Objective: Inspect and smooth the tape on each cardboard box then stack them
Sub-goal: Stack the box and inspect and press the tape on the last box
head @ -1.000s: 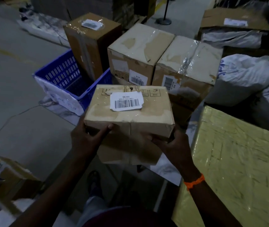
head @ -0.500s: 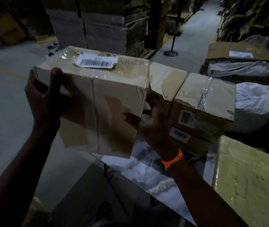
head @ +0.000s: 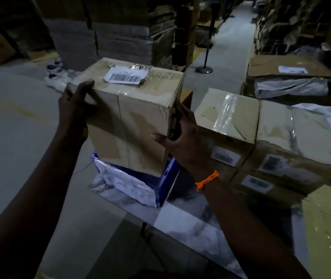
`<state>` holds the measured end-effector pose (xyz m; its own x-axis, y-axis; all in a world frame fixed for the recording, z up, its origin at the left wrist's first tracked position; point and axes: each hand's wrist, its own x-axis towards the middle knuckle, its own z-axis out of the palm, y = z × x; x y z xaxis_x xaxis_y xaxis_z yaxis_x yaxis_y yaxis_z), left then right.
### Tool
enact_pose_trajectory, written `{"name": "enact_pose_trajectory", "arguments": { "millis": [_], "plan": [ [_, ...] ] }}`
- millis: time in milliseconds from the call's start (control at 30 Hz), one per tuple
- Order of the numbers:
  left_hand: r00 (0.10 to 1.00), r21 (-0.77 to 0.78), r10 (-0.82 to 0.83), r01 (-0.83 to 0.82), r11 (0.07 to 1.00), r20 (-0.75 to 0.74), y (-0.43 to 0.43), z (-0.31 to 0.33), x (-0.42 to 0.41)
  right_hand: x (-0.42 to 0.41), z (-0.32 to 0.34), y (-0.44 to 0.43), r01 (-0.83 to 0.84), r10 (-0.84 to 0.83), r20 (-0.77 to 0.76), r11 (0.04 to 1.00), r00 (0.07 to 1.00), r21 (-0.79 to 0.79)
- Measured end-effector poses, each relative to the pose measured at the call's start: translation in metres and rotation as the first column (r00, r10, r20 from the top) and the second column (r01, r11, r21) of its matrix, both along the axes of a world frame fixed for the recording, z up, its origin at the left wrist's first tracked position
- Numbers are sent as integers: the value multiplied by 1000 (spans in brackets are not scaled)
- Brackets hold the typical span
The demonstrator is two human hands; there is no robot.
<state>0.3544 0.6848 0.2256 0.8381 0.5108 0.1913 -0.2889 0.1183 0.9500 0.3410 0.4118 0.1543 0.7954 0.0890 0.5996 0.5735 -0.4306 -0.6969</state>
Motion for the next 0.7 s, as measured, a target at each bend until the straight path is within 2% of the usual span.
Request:
{"name": "enact_pose_trajectory", "arguments": {
  "millis": [133, 233, 367, 500, 600, 700],
  "plan": [
    [993, -13, -87, 86, 996, -78, 11, -19, 24, 12, -17, 17, 98, -98, -66, 995, 993, -7],
    [987, -42, -117, 113, 993, -106, 14, -41, 47, 20, -34, 20, 113, -112, -113, 994, 987, 3],
    [970, -31, -159, 156, 987, -186, 19, -73, 72, 29, -68, 27, 154, -162, -189, 986, 969, -58],
    [915, 14, -235, 253, 967, -329, 22, -111, 84, 34, -103, 27, 157, -186, -272, 980, 944, -126],
    [892, -68, -332, 328, 942, -308, 29, -138, 87, 34, -119, 27, 138, -179, -326, 980, 928, -145],
    [891, -72, -330, 324, 943, -313, 37, -156, 90, 31, -128, 29, 116, -170, -349, 979, 922, -170]
  ]
}}
